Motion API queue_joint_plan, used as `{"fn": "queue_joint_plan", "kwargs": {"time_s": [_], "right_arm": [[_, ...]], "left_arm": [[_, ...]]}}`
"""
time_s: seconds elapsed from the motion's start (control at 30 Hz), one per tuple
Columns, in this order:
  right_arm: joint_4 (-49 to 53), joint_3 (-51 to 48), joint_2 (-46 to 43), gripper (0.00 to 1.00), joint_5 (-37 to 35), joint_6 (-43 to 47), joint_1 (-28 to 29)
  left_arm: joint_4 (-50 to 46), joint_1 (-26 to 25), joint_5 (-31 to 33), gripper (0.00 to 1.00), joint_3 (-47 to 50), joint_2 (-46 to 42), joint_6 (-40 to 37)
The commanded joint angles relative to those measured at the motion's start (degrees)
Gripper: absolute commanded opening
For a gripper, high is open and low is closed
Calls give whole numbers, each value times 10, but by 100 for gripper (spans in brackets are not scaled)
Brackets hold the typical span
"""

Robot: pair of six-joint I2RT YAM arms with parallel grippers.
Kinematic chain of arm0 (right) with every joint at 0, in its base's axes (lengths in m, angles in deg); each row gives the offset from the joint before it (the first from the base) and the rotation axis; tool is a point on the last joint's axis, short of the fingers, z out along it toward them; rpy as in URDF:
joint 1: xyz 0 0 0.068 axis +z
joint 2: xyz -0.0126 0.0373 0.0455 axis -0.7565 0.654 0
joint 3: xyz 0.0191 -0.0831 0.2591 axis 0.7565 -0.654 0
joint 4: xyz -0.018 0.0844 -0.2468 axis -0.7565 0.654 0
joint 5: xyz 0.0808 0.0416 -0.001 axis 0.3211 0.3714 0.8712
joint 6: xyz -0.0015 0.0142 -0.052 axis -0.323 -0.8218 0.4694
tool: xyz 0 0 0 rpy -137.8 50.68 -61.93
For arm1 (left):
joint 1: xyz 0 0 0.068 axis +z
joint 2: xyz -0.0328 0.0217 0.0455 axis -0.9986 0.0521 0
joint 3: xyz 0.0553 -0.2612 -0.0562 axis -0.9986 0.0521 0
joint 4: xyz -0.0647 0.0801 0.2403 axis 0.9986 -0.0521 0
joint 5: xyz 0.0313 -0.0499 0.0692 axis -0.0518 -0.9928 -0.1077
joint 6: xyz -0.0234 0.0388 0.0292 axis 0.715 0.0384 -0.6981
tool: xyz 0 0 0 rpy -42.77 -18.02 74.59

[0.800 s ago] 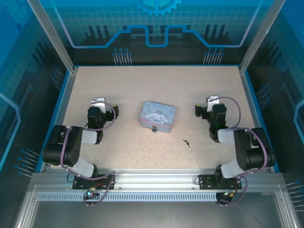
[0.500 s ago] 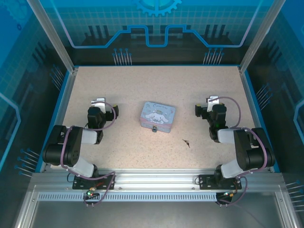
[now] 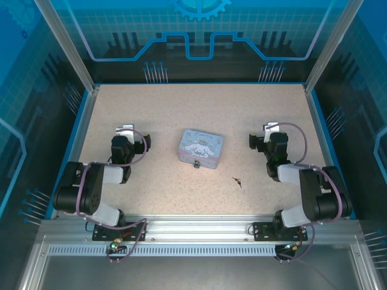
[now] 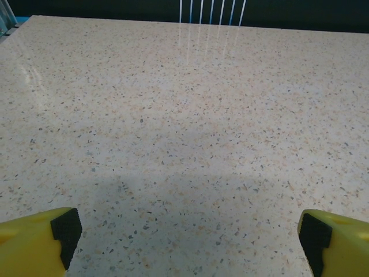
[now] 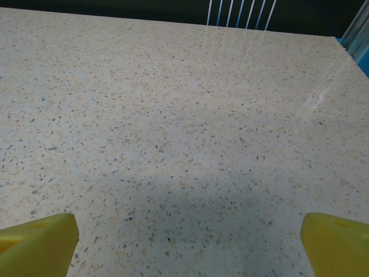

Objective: Unlock a padlock with a key

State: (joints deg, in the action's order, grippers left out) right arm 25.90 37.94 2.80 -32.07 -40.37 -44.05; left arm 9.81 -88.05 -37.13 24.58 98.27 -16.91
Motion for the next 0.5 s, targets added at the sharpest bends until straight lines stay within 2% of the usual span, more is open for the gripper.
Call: {"fn": "queue_joint_plan", "kwargs": {"time_s": [0.0,0.07,0.13,0.2,0.37,0.47], "right_arm": [[140,62,-69,100,-37,-35,10],[205,82,-103,100,-19,-76,-1],[276,99,-134,100,19,-157,-25],[341,117,-160,100,98,-225,-63],[436,125,-235,100,212,-248,-64],[520,136,-271,100,249,-247,-29]], "left_arm": [[-84,-5,25,99,-34,-66,5],[-133,-9,42,99,-50,-97,9],[-193,-10,42,99,-68,-135,46],[-286,-12,22,99,-104,-172,105],[-519,-35,-29,99,-217,-205,226],[-591,-69,-50,99,-243,-217,260]]}}
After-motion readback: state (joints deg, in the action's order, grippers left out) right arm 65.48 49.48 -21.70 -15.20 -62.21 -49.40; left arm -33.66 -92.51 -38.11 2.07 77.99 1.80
